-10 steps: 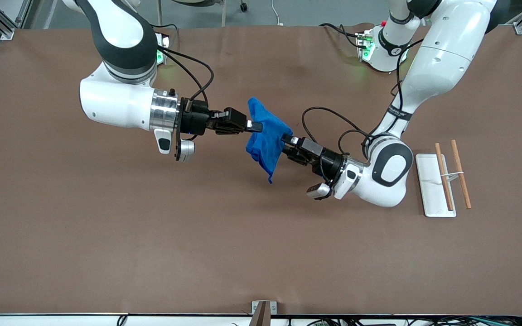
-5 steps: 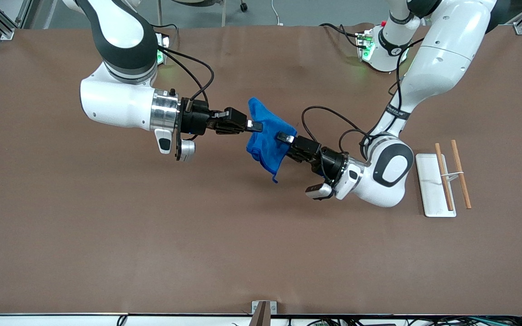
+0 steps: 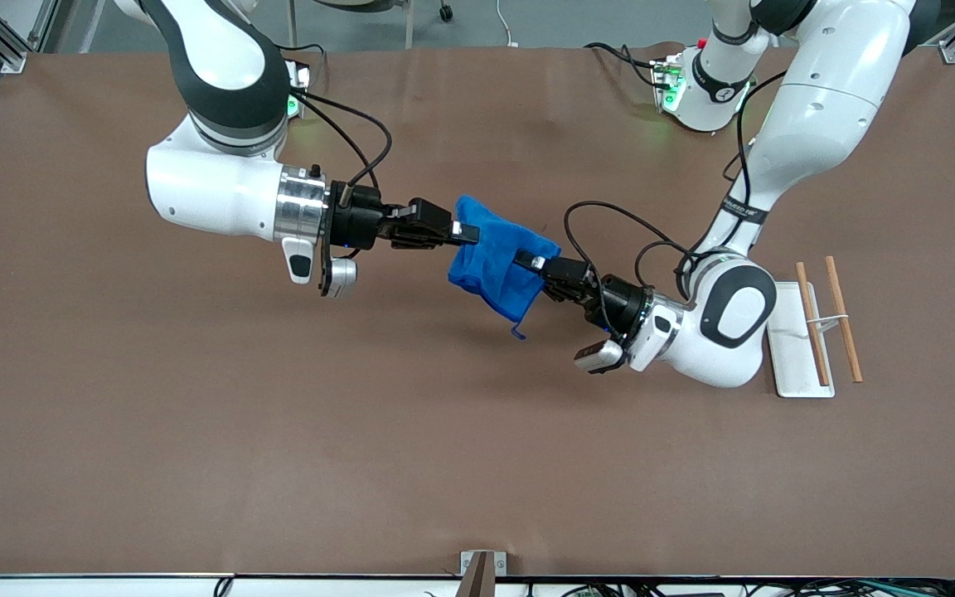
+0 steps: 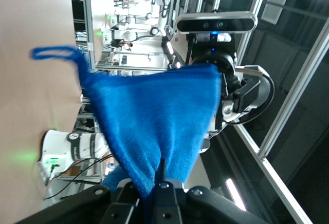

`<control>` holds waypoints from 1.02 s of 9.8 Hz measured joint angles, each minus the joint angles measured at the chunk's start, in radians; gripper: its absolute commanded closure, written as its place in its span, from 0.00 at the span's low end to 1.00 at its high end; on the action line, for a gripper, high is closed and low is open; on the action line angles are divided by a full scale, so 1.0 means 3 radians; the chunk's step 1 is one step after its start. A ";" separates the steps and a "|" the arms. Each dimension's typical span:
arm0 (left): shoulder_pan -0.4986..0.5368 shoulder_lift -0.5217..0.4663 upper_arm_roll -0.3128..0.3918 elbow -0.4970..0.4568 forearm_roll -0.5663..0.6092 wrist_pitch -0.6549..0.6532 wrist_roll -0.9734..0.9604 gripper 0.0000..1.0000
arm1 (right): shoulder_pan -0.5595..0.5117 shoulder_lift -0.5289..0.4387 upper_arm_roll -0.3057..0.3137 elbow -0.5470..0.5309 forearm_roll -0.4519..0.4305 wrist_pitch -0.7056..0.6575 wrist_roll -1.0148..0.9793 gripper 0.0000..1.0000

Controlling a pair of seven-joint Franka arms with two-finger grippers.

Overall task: Right arm passes towel to left arm to hang
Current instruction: 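Open the right gripper and withdraw while the left gripper carries the towel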

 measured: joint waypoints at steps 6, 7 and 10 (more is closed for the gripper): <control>0.0045 -0.0221 0.0364 0.0588 0.1930 0.0024 -0.0416 1.00 | -0.0175 -0.0105 -0.0850 0.0039 -0.2071 -0.0831 0.0021 0.00; 0.0040 -0.0394 0.0382 0.0628 0.2351 0.0035 -0.0550 1.00 | -0.0187 -0.0154 -0.1028 0.0044 -0.2539 -0.0947 0.0101 0.00; -0.0037 -0.0808 0.0384 0.0673 0.3483 0.0066 -0.0851 1.00 | -0.0189 -0.0233 -0.1511 0.0045 -0.3519 -0.1042 0.0348 0.00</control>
